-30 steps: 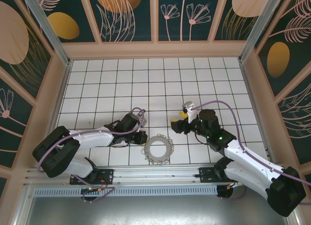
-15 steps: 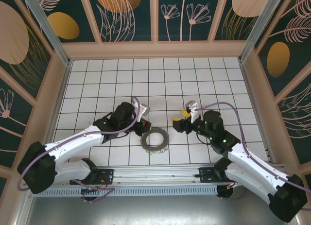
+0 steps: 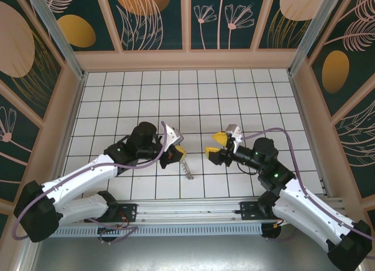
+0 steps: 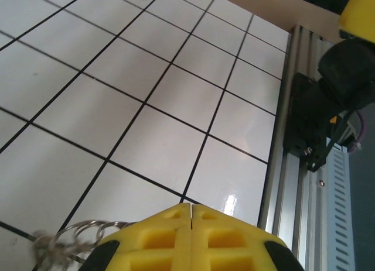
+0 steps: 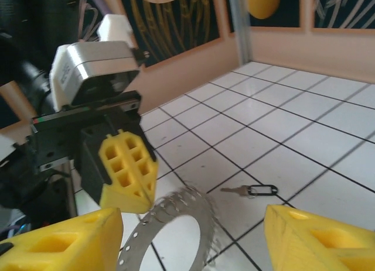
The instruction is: Put the keys on the keyring
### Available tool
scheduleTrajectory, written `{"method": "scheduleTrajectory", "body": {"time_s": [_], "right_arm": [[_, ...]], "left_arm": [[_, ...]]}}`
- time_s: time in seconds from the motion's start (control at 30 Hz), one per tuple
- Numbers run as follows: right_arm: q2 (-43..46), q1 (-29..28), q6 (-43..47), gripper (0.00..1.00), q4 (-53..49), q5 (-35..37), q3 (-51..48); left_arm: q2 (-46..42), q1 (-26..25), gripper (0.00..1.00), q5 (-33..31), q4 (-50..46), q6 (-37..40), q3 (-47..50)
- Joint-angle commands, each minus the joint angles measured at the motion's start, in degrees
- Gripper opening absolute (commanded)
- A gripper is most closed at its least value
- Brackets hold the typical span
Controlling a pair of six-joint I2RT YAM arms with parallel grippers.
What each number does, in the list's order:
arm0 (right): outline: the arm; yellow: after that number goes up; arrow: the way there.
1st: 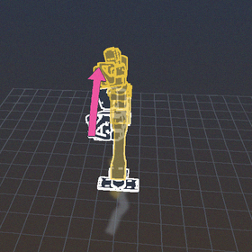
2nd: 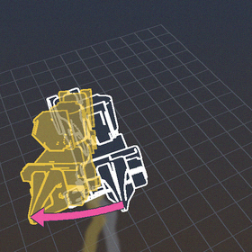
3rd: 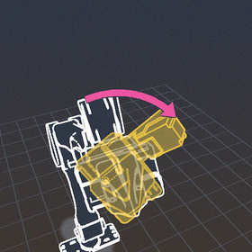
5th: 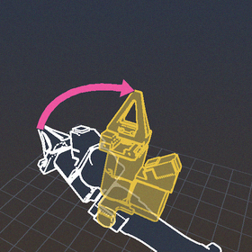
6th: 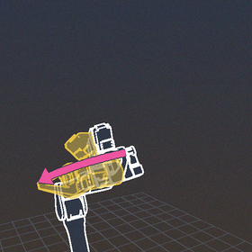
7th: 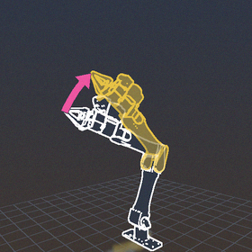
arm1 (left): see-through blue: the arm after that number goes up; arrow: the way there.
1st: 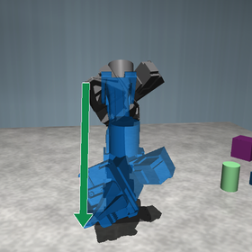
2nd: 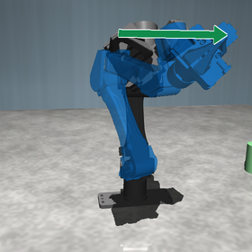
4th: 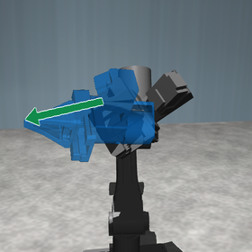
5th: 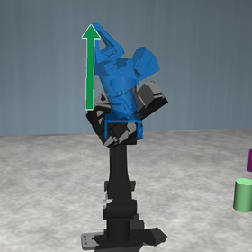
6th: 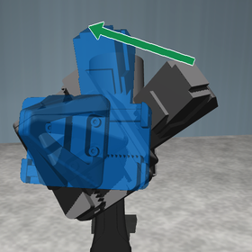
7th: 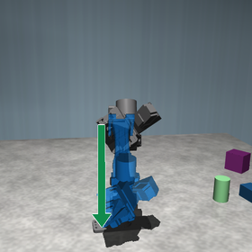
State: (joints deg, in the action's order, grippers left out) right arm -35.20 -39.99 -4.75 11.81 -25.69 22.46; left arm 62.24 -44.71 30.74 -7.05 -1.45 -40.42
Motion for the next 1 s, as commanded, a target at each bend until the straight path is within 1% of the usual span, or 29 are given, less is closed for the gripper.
{"method": "scheduleTrajectory", "body": {"time_s": [0.0,0.13,0.3,0.6,0.97], "right_arm": [[-1.1,-2.7,2.3,0.64,3.2,-3.6,1.3],[-4.0,-6.2,4.1,0.62,2.9,-4.2,3.1],[-6.6,-9.4,5.4,0.6,2.7,-3.9,4.3],[-7.2,-10.9,5.9,0.56,3.7,-1.9,4.9],[-10.4,-11.7,7.4,0.5,4.7,-1.2,6.2]], "left_arm": [[-2.4,-0.3,0.0,4.7,-0.3,5.7,-3.3],[-2.2,-0.3,0.0,7.7,-1.5,7.3,-5.2],[-2.8,-0.3,0.0,9.9,-1.3,7.7,-6.4],[-3.2,-0.3,0.0,13.1,-0.8,7.3,-7.6],[-3.7,-0.3,0.0,14.2,-0.3,6.2,-8.0]]}}
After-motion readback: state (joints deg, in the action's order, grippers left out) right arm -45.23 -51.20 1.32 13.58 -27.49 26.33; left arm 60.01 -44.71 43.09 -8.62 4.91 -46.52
